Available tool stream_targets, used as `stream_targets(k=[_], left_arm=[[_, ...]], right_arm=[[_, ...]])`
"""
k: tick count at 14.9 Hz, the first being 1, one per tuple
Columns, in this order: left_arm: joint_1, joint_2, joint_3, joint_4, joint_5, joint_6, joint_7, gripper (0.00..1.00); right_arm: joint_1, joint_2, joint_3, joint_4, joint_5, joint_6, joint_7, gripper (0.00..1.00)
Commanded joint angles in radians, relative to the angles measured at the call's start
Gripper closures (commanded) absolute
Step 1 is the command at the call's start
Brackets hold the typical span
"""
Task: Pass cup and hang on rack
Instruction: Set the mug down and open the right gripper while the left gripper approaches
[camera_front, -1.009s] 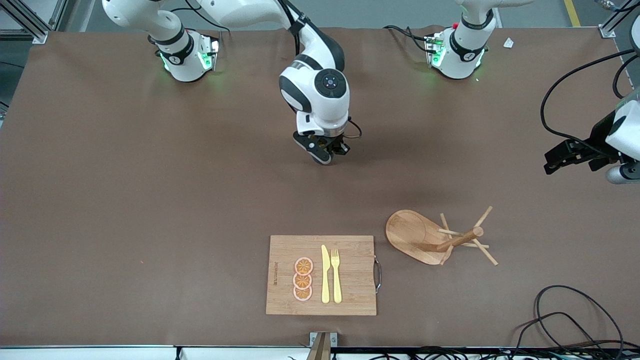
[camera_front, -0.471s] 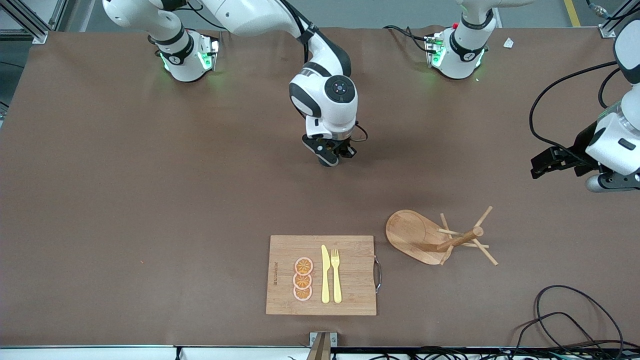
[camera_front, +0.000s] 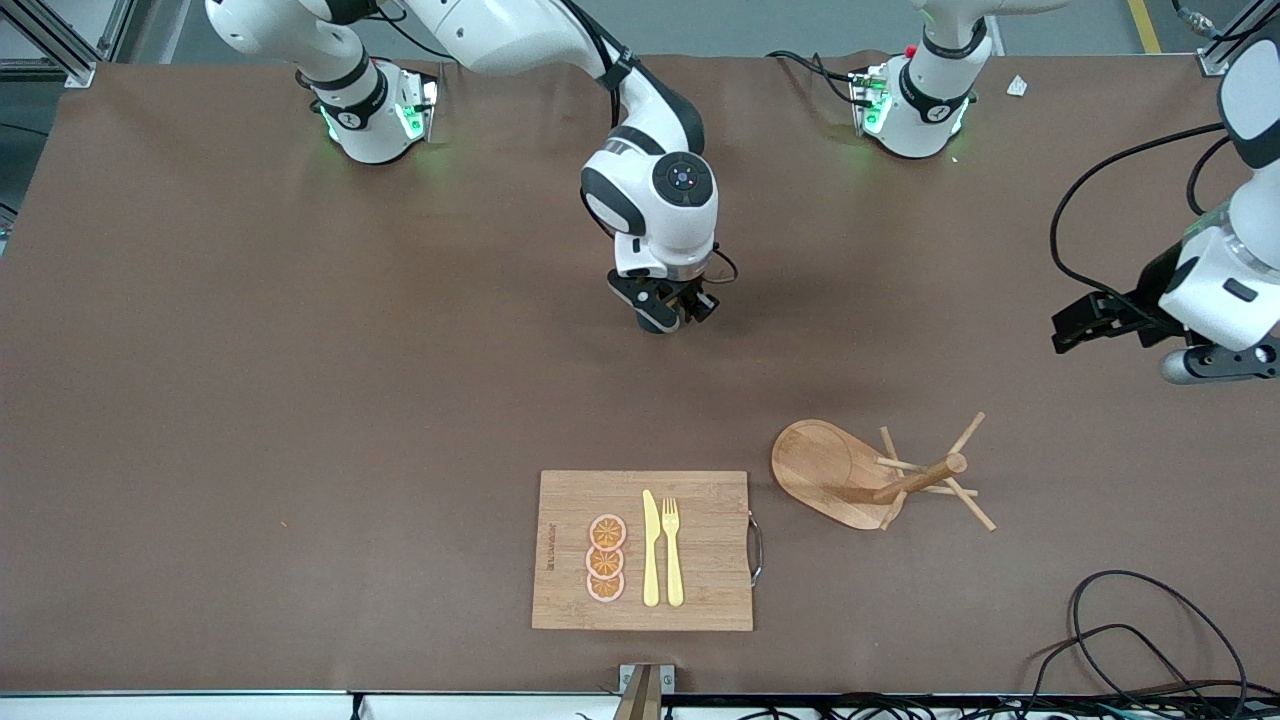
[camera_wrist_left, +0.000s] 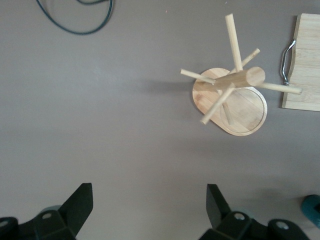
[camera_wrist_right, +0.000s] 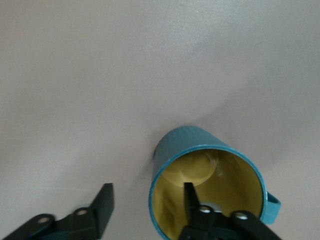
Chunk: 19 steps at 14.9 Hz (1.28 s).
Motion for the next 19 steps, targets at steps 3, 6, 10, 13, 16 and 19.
stream_targets(k=[3,6,10,13,16,19], left_arm=[[-0.004,-0.027,-0.068,0.015,0.005,-0.037,-0.173,0.0],[-0.003,-0.04,-0.132,0.015,0.005,-0.071,-0.292,0.0],[-0.001,-0.045,-0.227,0.015,0.003,-0.079,-0.455,0.0],[-0.004,-0.045,-0.298,0.012,0.005,-0.075,-0.579,0.0],[-0.024,-0.037,-0.362,0.008,0.037,-0.069,-0.691,0.0],[-0.108,-0.016,-0.396,0.006,0.115,-0.066,-0.841,0.0]], right_arm=[[-0.007,-0.019,-0.012,0.084,0.008,-0.142,-0.005,0.0],[-0.05,-0.042,-0.008,0.113,0.024,-0.225,-0.058,0.0],[-0.091,-0.146,-0.011,0.11,0.024,-0.348,-0.161,0.0],[-0.18,-0.267,-0.011,0.108,0.024,-0.477,-0.348,0.0],[-0.286,-0.38,-0.014,0.108,0.022,-0.576,-0.549,0.0],[-0.382,-0.452,-0.018,0.101,0.007,-0.641,-0.753,0.0]])
